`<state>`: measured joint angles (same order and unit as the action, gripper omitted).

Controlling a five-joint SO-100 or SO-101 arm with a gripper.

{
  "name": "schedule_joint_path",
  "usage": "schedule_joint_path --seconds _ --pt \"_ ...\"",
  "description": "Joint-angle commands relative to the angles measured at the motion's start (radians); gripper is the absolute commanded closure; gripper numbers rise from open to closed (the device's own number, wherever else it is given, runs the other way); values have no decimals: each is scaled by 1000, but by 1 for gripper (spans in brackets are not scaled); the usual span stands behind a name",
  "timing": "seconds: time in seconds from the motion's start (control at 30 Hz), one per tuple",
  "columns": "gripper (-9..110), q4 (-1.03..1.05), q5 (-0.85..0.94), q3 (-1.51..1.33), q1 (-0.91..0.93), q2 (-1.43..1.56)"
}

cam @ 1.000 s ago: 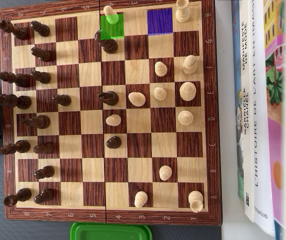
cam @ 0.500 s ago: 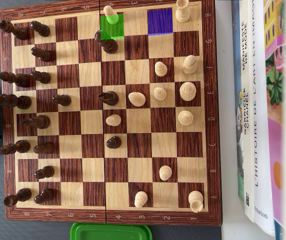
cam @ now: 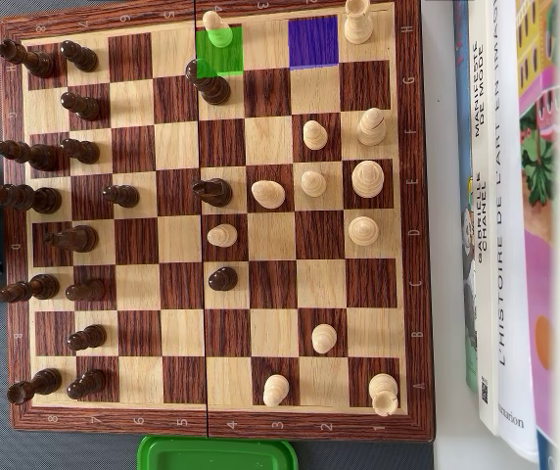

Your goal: Play chess

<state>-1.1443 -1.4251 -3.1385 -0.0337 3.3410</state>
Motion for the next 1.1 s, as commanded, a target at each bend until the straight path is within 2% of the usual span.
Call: schedule_joint_path --seconds 0.0,1.07 --pt "87 -44 -6 -20 -6 8" --pt "87 -577 5 -20 -6 8"
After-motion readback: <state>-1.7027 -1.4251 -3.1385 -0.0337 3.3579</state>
